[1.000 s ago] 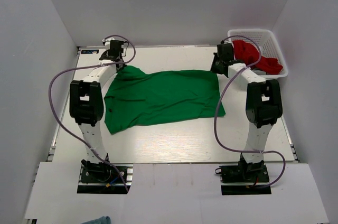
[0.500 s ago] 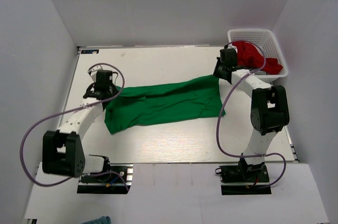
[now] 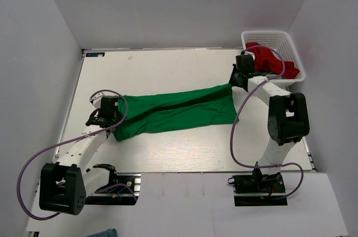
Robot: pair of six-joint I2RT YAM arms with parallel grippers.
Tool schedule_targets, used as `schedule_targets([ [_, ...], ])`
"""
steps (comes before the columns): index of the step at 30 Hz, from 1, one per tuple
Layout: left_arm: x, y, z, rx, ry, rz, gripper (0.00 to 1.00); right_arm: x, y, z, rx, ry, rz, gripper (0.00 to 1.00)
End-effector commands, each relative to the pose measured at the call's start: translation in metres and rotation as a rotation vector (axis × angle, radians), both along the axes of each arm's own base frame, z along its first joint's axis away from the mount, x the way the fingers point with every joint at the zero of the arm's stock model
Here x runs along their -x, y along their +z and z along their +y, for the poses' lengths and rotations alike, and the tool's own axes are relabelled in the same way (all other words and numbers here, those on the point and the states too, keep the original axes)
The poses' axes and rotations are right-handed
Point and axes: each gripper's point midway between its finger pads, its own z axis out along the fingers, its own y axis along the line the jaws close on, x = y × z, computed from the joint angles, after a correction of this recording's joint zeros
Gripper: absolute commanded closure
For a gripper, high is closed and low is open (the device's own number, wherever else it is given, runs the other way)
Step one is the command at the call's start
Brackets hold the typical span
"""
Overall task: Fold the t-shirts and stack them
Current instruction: Fold the other side of the tshirt into a rectangle, then rotate the tshirt 90 degrees
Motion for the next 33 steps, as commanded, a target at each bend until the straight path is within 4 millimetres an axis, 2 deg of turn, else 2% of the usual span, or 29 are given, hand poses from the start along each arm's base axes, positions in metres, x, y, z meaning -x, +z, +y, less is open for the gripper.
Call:
schedule_targets([
  [1, 0.009, -0.005, -0.001, 0.023, 0.018, 0.027, 1.00, 0.007, 0.008, -0.008, 0.013, -0.010, -0.017, 1.00],
  [2, 0.013, -0.011, -0.001, 0.024, 0.026, 0.059, 0.97, 0.009, 0.004, -0.008, 0.007, -0.015, -0.008, 1.00],
  [3, 0.016, -0.012, -0.001, 0.020, 0.026, 0.082, 0.89, 0.013, -0.001, -0.008, 0.009, -0.014, 0.004, 1.00],
  [4, 0.025, -0.017, 0.000, 0.020, 0.036, 0.129, 0.77, 0.019, -0.006, -0.007, 0.003, -0.008, 0.023, 1.00],
  [5, 0.026, -0.016, 0.000, 0.022, 0.044, 0.150, 0.58, 0.024, -0.012, -0.008, -0.003, -0.016, 0.041, 1.00],
  [6, 0.029, -0.015, 0.002, 0.017, 0.058, 0.167, 0.48, 0.032, -0.015, -0.009, 0.001, -0.020, 0.069, 0.99],
  [7, 0.037, -0.016, 0.008, -0.013, 0.075, 0.201, 0.38, 0.039, -0.020, -0.016, 0.025, -0.048, 0.088, 0.87],
  [8, 0.036, -0.011, 0.011, -0.013, 0.108, 0.195, 0.12, 0.046, -0.023, -0.023, 0.042, -0.075, 0.106, 0.73],
  [9, 0.037, -0.007, 0.012, -0.013, 0.125, 0.198, 0.00, 0.055, -0.024, -0.027, 0.043, -0.113, 0.128, 0.56],
  [10, 0.036, -0.001, 0.014, -0.007, 0.143, 0.198, 0.00, 0.062, -0.021, -0.042, 0.088, -0.167, 0.120, 0.22],
  [11, 0.030, 0.010, 0.013, 0.000, 0.152, 0.196, 0.00, 0.064, -0.014, -0.045, 0.084, -0.187, 0.108, 0.13],
  [12, 0.025, 0.019, 0.014, -0.006, 0.157, 0.177, 0.00, 0.067, -0.012, -0.045, 0.084, -0.179, 0.114, 0.10],
  [13, 0.013, 0.033, 0.013, 0.002, 0.157, 0.142, 0.00, 0.066, -0.002, -0.043, 0.074, -0.162, 0.102, 0.10],
  [14, 0.009, 0.037, 0.009, 0.003, 0.145, 0.134, 0.00, 0.064, 0.009, -0.039, 0.058, -0.148, 0.079, 0.10],
  [16, -0.006, 0.046, 0.001, 0.036, 0.117, 0.087, 0.00, 0.061, 0.019, -0.024, -0.004, -0.080, 0.050, 0.10],
  [17, -0.021, 0.057, -0.008, 0.071, 0.086, 0.023, 0.00, 0.062, 0.025, -0.005, -0.075, -0.005, 0.044, 0.10],
  [19, -0.035, 0.058, -0.018, 0.099, 0.031, 0.003, 0.00, 0.056, 0.034, 0.016, -0.143, 0.084, -0.009, 0.10],
  [20, -0.046, 0.054, -0.029, 0.133, -0.010, -0.005, 0.00, 0.062, 0.036, 0.043, -0.251, 0.204, 0.008, 0.10],
  [21, -0.049, 0.048, -0.033, 0.142, -0.032, 0.007, 0.00, 0.060, 0.040, 0.053, -0.273, 0.241, -0.004, 0.10],
  [23, -0.059, 0.043, -0.043, 0.173, -0.071, 0.022, 0.00, 0.061, 0.024, 0.070, -0.307, 0.294, 0.048, 0.10],
  [24, -0.062, 0.035, -0.047, 0.183, -0.080, 0.039, 0.00, 0.054, 0.030, 0.074, -0.304, 0.309, 0.035, 0.10],
  [25, -0.067, 0.022, -0.049, 0.183, -0.093, 0.078, 0.00, 0.054, 0.011, 0.078, -0.305, 0.316, 0.082, 0.10],
  [26, -0.069, 0.014, -0.053, 0.196, -0.103, 0.095, 0.00, 0.051, 0.012, 0.087, -0.309, 0.349, 0.073, 0.10],
  [27, -0.080, 0.011, -0.057, 0.199, -0.128, 0.069, 0.00, 0.050, 0.009, 0.089, -0.313, 0.352, 0.085, 0.10],
  [28, -0.083, -0.008, -0.062, 0.208, -0.155, 0.118, 0.00, 0.049, -0.011, 0.090, -0.316, 0.337, 0.139, 0.10],
  [30, -0.092, -0.019, -0.063, 0.199, -0.159, 0.164, 0.00, 0.054, -0.027, 0.089, -0.311, 0.309, 0.192, 0.10],
  [31, -0.094, -0.028, -0.061, 0.183, -0.145, 0.200, 0.00, 0.059, -0.040, 0.087, -0.311, 0.303, 0.223, 0.10],
  [32, -0.091, -0.052, -0.058, 0.168, -0.131, 0.281, 0.00, 0.061, -0.044, 0.088, -0.316, 0.295, 0.228, 0.10],
  [33, -0.099, -0.052, -0.057, 0.156, -0.122, 0.299, 0.00, 0.075, -0.060, 0.082, -0.301, 0.280, 0.267, 0.10],
])
